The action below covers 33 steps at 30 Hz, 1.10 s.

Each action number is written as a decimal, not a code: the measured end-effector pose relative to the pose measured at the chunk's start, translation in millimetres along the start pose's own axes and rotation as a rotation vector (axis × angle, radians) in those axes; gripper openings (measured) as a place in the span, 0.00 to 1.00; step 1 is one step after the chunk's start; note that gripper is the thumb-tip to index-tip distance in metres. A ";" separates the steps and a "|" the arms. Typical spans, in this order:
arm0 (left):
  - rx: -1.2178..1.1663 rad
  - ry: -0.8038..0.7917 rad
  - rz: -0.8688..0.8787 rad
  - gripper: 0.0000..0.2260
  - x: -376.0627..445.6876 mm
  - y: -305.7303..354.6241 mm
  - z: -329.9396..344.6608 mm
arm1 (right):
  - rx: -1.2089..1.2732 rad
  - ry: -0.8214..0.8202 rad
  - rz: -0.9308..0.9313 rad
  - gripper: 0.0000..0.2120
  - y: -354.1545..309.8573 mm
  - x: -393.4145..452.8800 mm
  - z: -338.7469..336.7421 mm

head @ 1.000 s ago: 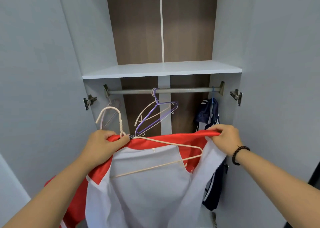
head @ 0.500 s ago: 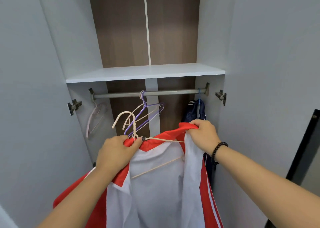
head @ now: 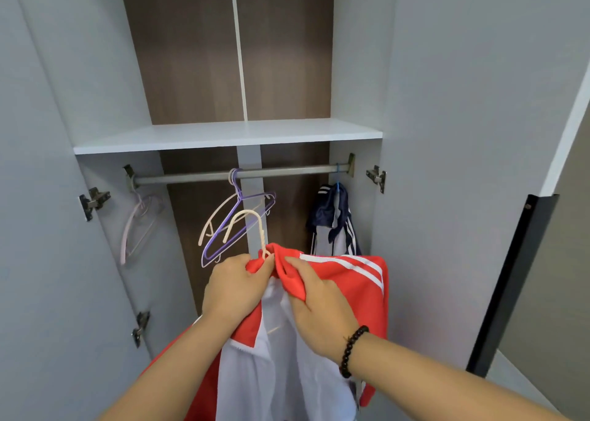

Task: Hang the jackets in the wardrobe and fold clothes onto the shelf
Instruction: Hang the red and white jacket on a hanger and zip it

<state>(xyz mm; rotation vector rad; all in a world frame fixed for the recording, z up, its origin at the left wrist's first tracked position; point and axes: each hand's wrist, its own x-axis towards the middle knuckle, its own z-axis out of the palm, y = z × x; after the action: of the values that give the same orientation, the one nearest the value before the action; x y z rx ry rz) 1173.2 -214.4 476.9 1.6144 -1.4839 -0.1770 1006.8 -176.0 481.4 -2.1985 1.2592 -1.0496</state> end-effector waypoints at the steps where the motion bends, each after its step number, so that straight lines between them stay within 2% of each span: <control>1: -0.012 0.001 0.011 0.21 0.4 -1.7 -1.2 | -0.040 -0.039 0.010 0.27 1.2 -3.9 1.2; 3: -0.031 0.016 0.027 0.20 3.3 -5.5 -6.7 | -0.181 -0.109 0.030 0.32 8.0 -7.7 -0.7; 6: -0.053 0.059 0.041 0.24 9.3 -10.3 -16.8 | -0.433 -0.127 0.032 0.37 22.6 -2.1 -13.5; 10: -0.063 0.103 0.086 0.27 13.1 -12.5 -31.0 | -0.452 -0.040 0.120 0.46 34.9 14.7 -33.0; 14: -0.076 0.128 0.135 0.27 15.4 -7.0 -40.5 | -0.386 0.101 -0.071 0.39 29.1 26.6 -34.3; 20: -0.071 0.123 0.200 0.25 20.3 -9.2 -58.5 | -0.581 0.207 -0.342 0.28 12.7 34.3 -20.7; 22: -0.071 0.093 0.222 0.24 16.6 -16.0 -61.1 | -0.565 0.105 -0.375 0.23 13.5 37.1 -18.5; 25: -0.072 0.012 0.202 0.22 7.5 -32.6 -58.9 | -0.392 -0.093 -0.298 0.16 20.5 30.8 -8.7; 33: -0.050 -0.065 0.142 0.18 -14.1 -69.9 -62.4 | -0.398 -0.128 -0.231 0.14 15.2 15.2 34.9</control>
<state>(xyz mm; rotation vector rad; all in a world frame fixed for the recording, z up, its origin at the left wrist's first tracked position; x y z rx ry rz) 1259.7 -180.1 459.2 1.4699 -1.6247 -0.1861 1029.9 -197.8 455.5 -2.7173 1.2657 -0.7699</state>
